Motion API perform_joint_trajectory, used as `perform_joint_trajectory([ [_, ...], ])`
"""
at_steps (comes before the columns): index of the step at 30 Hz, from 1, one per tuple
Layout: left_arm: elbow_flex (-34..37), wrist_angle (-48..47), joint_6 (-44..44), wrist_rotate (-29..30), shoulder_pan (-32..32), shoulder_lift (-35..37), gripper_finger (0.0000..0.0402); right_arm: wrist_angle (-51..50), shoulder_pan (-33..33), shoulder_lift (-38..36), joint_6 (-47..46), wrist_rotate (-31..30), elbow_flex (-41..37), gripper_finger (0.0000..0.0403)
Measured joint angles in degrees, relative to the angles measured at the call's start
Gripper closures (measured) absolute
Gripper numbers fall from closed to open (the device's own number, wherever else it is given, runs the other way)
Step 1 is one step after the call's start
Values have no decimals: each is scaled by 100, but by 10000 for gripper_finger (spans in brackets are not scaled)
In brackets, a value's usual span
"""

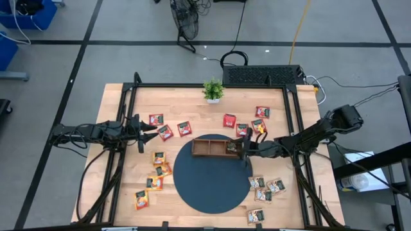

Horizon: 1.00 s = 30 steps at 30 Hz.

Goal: Pick & Place Tea
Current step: Put the brown tea bag into the right slot of the wooden organizer

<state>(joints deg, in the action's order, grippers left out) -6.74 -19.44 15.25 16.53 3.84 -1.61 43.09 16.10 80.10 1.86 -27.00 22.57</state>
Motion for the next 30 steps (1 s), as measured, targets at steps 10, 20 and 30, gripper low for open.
perform_joint_trajectory([
  [10, 1, -1, 0, 0, 0, 2, 240, -4685, -74, -169, -403, 178, 2139, 204],
  [20, 1, 0, 0, 0, 0, 0, 240, -6045, -63, 301, -2501, 232, 3003, 224],
  [30, 1, 0, 0, 0, 0, 0, 240, -5646, -63, 1024, -2666, 302, 3003, 229],
])
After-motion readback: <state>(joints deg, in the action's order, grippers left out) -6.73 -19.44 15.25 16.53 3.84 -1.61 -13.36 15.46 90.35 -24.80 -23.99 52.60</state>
